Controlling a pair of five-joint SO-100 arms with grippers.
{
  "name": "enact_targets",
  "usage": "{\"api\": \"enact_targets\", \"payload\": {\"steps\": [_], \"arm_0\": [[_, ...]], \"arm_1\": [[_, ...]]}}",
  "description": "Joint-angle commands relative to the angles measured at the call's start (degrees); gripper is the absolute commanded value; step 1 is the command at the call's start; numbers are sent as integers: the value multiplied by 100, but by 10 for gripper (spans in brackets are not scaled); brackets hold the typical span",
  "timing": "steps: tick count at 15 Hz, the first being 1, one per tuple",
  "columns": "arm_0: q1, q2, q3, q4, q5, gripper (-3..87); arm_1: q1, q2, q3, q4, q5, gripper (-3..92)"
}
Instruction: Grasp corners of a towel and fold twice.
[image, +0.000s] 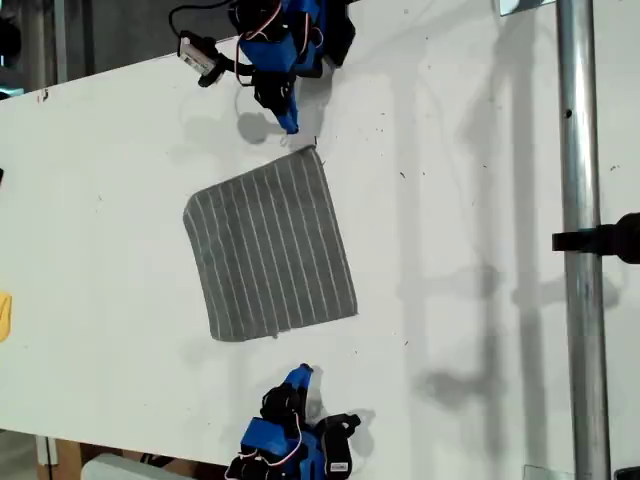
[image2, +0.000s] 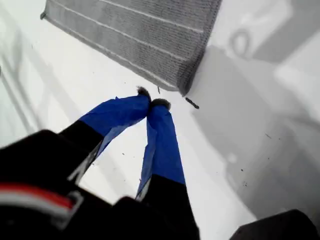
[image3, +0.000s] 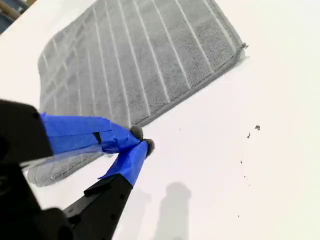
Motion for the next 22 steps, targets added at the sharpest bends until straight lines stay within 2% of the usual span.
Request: {"api": "enact_targets", "payload": {"steps": [1, 4, 6, 9, 11, 13, 14, 15, 17, 22], "arm_0": [[141, -1274, -1143, -396, 35, -29], [316, -3190, -2689, -642, 334, -29], [387, -4210, -3656, -527, 501, -29], [483, -5273, -4825, -176, 598, -29], [501, -5572, -5124, -105, 642, -29], [475, -5748, -5265, -62, 686, -29], [475, -5774, -5300, -62, 712, -29], [466, -5783, -5317, -44, 712, -29], [466, -5783, -5317, -9, 712, -29], [492, -5792, -5273, 44, 606, -29]], "arm_1": [[-114, -589, -914, 35, -290, -3], [-158, -2909, -2399, 299, -844, -3], [-185, -4087, -3059, 598, -1151, -3], [-185, -5678, -4746, 1433, -1503, 59], [-123, -6293, -5862, 2039, -1696, 133], [-62, -6864, -6609, 2522, -1749, 268], [-62, -7031, -6768, 2540, -1846, 335], [-53, -7181, -6829, 2479, -1995, 356], [0, -7339, -6328, 1960, -2197, 346], [123, -7576, -3199, -1310, -2566, 303]]}}
